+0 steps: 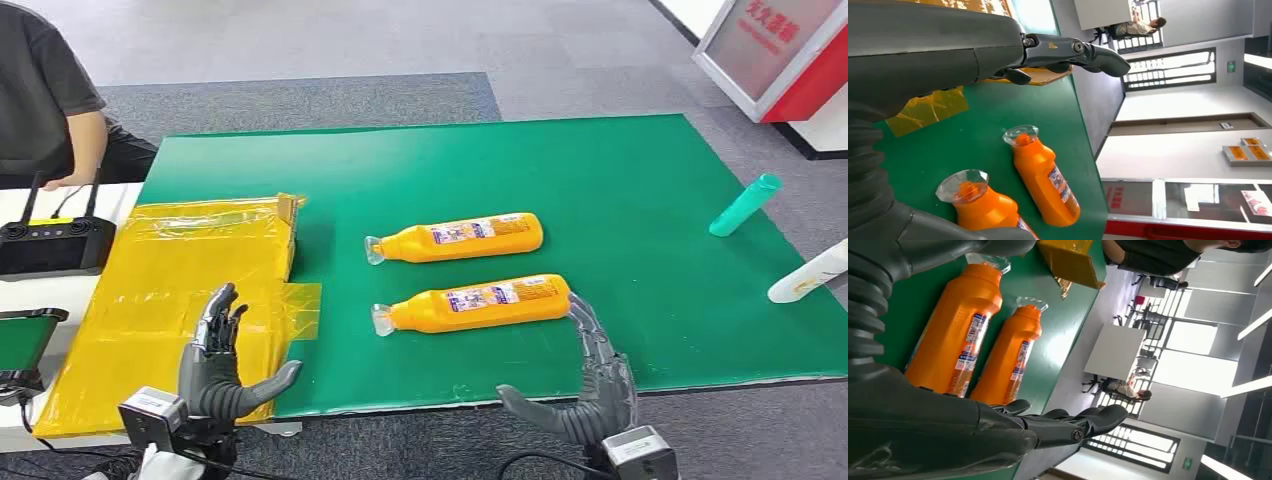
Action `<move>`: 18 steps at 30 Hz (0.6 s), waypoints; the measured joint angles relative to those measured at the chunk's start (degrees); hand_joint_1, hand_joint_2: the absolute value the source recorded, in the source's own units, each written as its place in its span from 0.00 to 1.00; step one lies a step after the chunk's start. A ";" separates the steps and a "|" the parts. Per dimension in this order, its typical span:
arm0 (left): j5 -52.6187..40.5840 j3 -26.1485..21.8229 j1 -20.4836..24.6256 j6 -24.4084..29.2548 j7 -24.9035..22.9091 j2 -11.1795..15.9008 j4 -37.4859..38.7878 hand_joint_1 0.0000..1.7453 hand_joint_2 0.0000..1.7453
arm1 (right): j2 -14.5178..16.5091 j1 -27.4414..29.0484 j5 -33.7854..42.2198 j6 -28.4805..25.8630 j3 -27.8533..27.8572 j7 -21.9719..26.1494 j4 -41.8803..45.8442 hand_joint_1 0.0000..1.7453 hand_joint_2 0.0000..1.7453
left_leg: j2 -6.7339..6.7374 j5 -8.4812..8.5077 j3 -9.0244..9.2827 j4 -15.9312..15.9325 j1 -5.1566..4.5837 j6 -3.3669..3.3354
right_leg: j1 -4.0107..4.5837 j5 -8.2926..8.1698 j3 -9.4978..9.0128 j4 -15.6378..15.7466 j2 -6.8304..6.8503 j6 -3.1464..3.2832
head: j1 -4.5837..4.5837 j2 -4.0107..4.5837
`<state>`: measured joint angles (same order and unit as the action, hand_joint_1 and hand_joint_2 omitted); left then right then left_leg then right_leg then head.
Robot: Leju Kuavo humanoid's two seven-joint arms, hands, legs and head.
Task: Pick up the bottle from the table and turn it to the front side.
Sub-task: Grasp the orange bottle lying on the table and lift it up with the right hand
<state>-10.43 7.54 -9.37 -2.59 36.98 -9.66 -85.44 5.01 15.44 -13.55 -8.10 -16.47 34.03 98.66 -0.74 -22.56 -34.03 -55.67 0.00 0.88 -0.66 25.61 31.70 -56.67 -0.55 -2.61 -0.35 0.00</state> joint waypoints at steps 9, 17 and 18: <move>-1.74 -0.26 -0.03 3.22 -0.11 -0.40 -0.02 0.00 1.00 | 0.00 0.44 -1.25 -1.06 0.46 -0.65 0.61 0.00 1.00 | 0.00 0.00 0.00 0.00 0.00 0.00 | 0.00 0.00 0.00 0.00 0.00 0.00 | 0.00 0.00; -2.31 -1.12 -0.32 6.78 -0.25 -0.96 -0.02 0.00 1.00 | -1.08 0.90 -14.38 -6.95 1.83 -8.40 2.01 0.00 1.00 | 0.00 -0.01 0.00 0.00 -0.01 -0.01 | 0.00 0.00 -0.01 0.00 0.00 0.00 | 0.01 0.00; -2.11 -1.54 -0.42 6.57 -0.19 -0.98 -0.01 0.00 1.00 | -1.65 0.86 -17.14 -7.19 2.12 -10.51 2.26 0.00 1.00 | 0.00 -0.01 0.00 0.00 -0.01 -0.02 | 0.00 0.00 -0.01 0.00 0.00 0.00 | 0.00 0.00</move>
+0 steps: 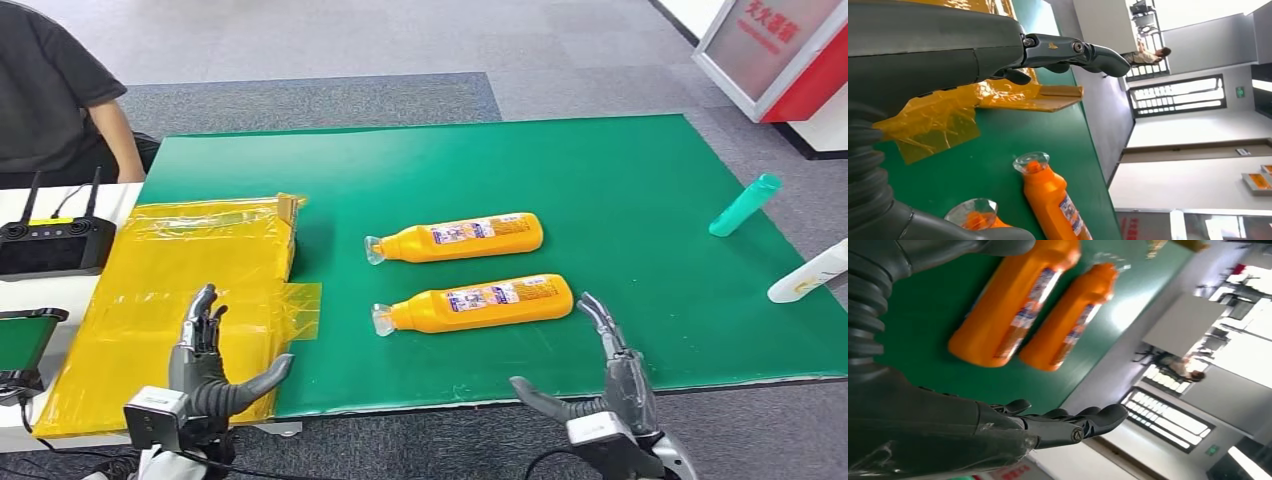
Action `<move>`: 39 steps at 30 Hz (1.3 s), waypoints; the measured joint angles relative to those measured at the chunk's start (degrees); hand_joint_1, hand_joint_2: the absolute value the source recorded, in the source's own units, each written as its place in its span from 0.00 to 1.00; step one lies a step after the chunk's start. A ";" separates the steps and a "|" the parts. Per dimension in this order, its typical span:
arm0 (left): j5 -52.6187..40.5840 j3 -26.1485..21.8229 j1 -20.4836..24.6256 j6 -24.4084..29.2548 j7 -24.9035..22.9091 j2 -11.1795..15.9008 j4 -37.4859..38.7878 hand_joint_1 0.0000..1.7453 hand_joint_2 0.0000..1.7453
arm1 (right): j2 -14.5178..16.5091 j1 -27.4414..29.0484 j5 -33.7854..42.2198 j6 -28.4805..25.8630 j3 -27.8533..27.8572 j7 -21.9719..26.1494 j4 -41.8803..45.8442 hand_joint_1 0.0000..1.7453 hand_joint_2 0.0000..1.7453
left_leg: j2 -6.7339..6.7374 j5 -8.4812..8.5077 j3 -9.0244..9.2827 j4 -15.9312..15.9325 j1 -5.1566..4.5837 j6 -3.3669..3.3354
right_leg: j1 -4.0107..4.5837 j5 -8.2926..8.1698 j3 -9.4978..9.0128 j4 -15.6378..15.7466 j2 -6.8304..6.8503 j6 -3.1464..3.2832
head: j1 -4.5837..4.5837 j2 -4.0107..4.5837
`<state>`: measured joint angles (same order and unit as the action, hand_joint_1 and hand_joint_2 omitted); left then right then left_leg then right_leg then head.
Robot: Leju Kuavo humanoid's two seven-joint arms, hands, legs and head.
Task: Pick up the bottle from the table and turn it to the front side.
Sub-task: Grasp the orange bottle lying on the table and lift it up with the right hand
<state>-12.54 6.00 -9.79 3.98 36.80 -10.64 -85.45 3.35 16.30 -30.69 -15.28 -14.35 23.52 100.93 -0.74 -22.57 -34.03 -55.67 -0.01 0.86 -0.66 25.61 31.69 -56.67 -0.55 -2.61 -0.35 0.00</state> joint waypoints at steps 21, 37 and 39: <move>-7.50 -7.00 1.54 -8.11 -3.19 1.25 6.96 0.00 1.00 | -10.54 -10.82 -17.26 10.00 1.58 -20.67 -4.10 0.00 1.00 | 0.01 0.05 0.00 0.00 -0.01 -0.04 | 0.00 -0.03 -0.03 0.00 0.00 -0.03 | -0.01 0.00; -9.23 -6.68 4.88 -10.37 -3.14 2.69 13.52 0.00 1.00 | -14.50 -34.46 -17.85 25.19 -6.17 -28.06 -25.85 0.00 1.00 | 0.00 0.23 -0.06 0.00 -0.03 -0.08 | -0.02 -0.20 0.00 0.00 0.00 -0.16 | 0.00 0.00; -9.28 -6.53 5.23 -10.35 -3.12 2.84 14.15 0.00 1.00 | -14.50 -36.27 -17.73 25.54 -7.38 -28.26 -28.29 0.00 1.00 | 0.00 0.23 -0.08 0.00 -0.03 -0.08 | -0.03 -0.20 0.03 0.00 0.00 -0.16 | 0.01 0.00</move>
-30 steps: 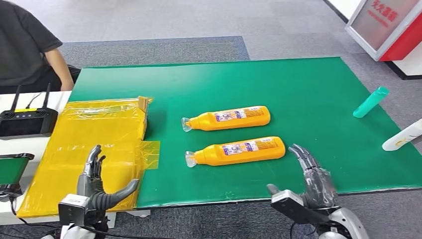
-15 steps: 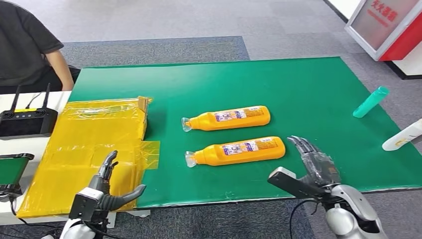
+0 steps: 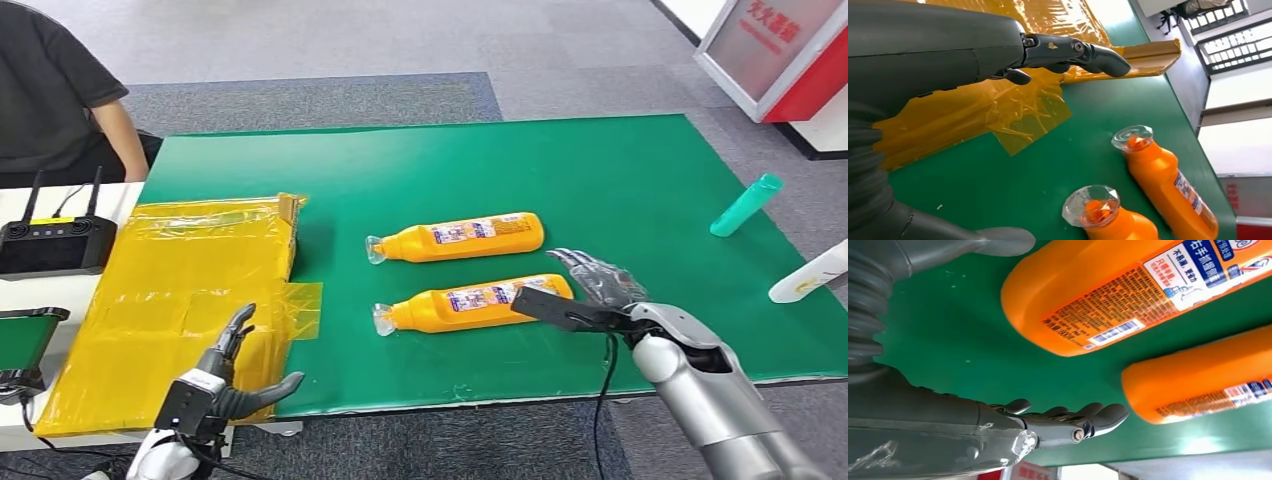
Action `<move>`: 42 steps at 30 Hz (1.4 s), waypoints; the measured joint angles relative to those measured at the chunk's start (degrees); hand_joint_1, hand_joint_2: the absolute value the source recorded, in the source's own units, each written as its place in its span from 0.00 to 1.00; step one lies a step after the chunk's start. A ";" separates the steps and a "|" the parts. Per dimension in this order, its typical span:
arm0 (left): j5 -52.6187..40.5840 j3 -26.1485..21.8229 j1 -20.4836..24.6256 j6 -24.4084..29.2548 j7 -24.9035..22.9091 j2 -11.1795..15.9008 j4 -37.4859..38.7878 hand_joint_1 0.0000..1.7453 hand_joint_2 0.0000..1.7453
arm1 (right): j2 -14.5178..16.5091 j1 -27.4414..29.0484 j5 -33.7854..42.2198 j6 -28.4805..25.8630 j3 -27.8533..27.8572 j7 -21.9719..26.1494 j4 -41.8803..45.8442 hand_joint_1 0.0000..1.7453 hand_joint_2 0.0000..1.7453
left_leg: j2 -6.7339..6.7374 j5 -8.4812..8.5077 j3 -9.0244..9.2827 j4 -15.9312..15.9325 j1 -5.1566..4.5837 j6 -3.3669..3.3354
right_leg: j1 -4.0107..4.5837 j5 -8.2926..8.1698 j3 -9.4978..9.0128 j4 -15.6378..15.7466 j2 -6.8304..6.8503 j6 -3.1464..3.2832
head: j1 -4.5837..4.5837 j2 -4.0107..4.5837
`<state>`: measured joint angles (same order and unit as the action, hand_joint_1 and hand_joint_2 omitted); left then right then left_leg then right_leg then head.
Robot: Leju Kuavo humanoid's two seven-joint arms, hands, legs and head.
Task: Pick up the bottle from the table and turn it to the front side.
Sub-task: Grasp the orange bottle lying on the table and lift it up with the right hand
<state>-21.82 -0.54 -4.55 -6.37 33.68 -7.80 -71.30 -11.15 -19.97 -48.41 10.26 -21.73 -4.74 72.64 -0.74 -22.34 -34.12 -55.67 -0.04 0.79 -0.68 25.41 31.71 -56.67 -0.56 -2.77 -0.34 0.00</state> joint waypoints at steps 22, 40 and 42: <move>-0.30 1.69 1.59 0.22 0.16 0.81 3.33 0.00 1.00 | 1.13 -8.37 0.92 2.84 -8.94 -1.22 -16.06 0.00 1.00 | -0.01 0.00 -0.04 0.00 0.00 0.00 | 0.00 0.00 0.03 0.00 0.00 0.00 | -0.01 0.00; -0.34 3.07 2.66 1.09 1.02 1.29 5.28 0.00 1.00 | 2.93 -11.98 0.77 0.91 -12.58 -0.44 -22.41 1.00 1.00 | 0.00 0.03 0.03 0.00 0.01 -0.01 | 0.01 -0.03 -0.01 0.00 -0.01 0.01 | -0.01 0.00; -0.32 3.07 2.65 1.13 1.05 1.36 5.41 0.00 1.00 | 2.93 -12.00 0.77 0.49 -12.76 -0.36 -22.43 1.00 1.00 | 0.00 0.04 0.03 0.00 0.01 -0.02 | 0.01 -0.04 -0.01 0.00 -0.01 0.01 | -0.01 0.00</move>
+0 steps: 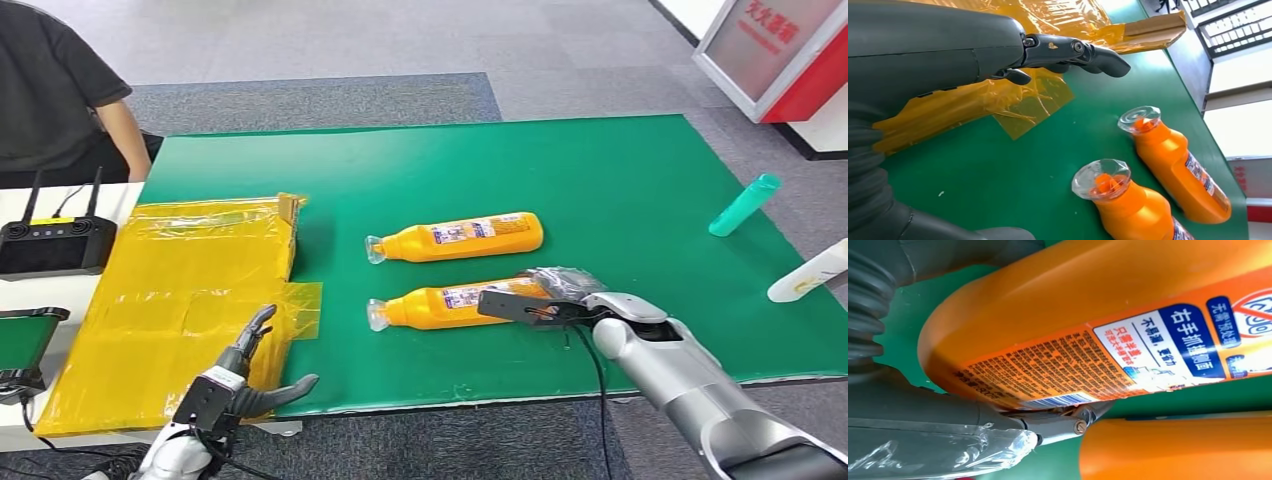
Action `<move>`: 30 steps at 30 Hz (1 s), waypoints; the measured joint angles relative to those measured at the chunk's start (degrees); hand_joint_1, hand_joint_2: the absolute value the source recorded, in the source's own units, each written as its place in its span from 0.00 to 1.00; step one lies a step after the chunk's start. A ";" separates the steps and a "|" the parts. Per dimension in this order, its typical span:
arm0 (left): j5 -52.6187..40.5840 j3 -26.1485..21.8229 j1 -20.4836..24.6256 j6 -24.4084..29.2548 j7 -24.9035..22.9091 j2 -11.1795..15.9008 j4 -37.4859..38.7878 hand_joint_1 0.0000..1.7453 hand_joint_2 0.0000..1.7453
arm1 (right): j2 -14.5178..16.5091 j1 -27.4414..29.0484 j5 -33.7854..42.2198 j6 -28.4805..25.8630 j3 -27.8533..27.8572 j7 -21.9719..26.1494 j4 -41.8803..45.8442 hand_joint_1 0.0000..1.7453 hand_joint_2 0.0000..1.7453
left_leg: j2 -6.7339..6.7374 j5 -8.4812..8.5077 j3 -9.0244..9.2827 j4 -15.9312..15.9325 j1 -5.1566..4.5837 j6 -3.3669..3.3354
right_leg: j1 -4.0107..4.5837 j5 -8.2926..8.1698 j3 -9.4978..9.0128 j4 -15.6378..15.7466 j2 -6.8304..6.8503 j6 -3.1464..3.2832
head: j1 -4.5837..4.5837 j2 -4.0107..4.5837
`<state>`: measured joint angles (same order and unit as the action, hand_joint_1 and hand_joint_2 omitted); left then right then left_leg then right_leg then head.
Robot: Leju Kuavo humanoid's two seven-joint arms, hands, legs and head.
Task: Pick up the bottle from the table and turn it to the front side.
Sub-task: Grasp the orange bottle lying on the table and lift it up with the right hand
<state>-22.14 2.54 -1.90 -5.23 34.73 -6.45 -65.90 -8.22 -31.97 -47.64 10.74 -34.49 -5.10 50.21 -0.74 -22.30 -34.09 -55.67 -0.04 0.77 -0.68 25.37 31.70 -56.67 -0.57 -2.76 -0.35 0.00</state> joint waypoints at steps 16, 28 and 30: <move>8.33 -2.23 -2.24 -9.49 2.53 0.05 -0.61 0.00 1.00 | -0.62 15.43 1.57 -12.66 4.33 5.11 20.83 1.00 1.00 | -0.03 -0.05 -0.20 0.00 0.00 0.01 | 0.00 0.05 0.16 0.00 0.04 0.01 | 0.01 0.00; 17.78 -3.34 -1.32 -26.52 4.04 -1.31 -0.64 0.00 1.00 | 6.88 25.19 9.79 -18.14 6.78 16.47 30.82 1.00 1.00 | -0.03 -0.02 -0.21 0.00 0.01 0.03 | 0.01 0.05 0.20 0.00 0.04 0.02 | 0.01 0.00; 19.36 -2.39 -0.82 -29.29 4.06 -1.33 -0.63 0.00 1.00 | 8.59 25.57 11.91 -18.53 6.77 18.48 30.29 1.00 1.00 | -0.03 -0.02 -0.21 0.00 0.01 0.03 | 0.01 0.05 0.20 0.00 0.04 0.02 | 0.01 0.00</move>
<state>-2.77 0.15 -2.72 -34.52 38.79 -7.78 -66.53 0.37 -6.40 -35.73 -7.79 -27.71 13.38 80.49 -0.77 -22.31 -34.29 -55.67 -0.03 0.79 -0.67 25.42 31.90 -56.67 -0.53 -2.74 -0.34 0.00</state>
